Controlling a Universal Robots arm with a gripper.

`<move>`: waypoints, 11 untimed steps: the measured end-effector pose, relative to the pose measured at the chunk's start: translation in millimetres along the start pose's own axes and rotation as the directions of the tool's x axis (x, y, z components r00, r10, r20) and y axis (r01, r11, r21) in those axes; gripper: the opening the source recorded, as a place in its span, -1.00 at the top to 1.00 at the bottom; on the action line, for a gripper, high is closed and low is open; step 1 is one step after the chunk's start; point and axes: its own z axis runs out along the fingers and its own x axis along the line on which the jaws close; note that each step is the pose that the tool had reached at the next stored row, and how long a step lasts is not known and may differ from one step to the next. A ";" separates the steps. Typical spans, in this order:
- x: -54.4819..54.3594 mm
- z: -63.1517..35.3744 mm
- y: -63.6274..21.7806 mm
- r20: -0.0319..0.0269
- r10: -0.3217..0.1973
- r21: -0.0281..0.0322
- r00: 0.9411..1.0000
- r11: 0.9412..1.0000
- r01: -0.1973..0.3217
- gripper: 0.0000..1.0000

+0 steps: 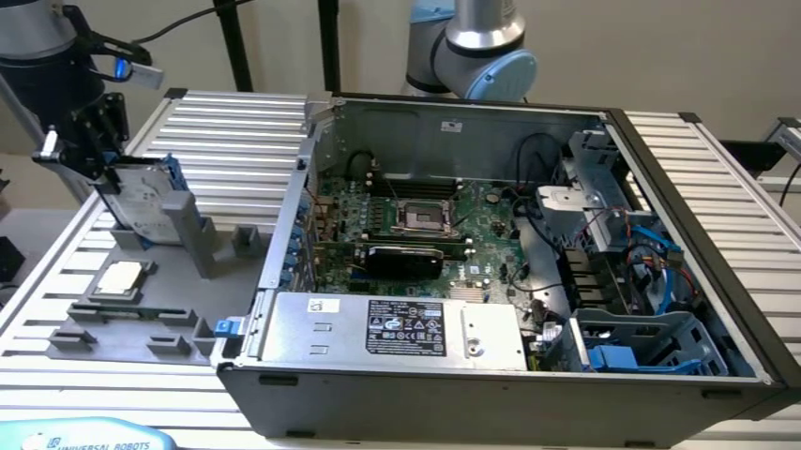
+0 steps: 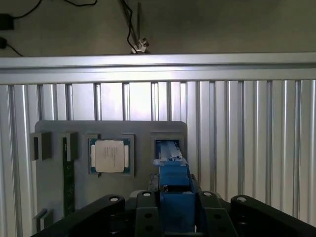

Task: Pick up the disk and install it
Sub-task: 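Pick up the disk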

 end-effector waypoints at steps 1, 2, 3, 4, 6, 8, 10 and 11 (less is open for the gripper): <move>0.0 -2.3 0.0 0.000 0.000 0.000 1.000 1.000 0.000 0.35; -0.1 -4.8 0.1 0.000 0.000 0.000 1.000 1.000 0.000 0.35; -0.1 -7.8 0.1 0.000 0.000 0.000 1.000 1.000 0.000 0.35; -0.1 -11.3 0.2 0.001 0.000 0.000 1.000 1.000 0.000 0.35; -0.1 -19.3 0.3 0.001 0.000 0.000 1.000 1.000 0.000 0.35; -0.2 -28.4 0.5 0.001 0.000 0.000 1.000 1.000 0.000 0.35; -0.3 -37.3 0.6 0.001 0.000 0.000 1.000 1.000 0.000 0.35; -0.3 -41.8 0.7 0.001 0.000 0.000 1.000 1.000 0.000 0.35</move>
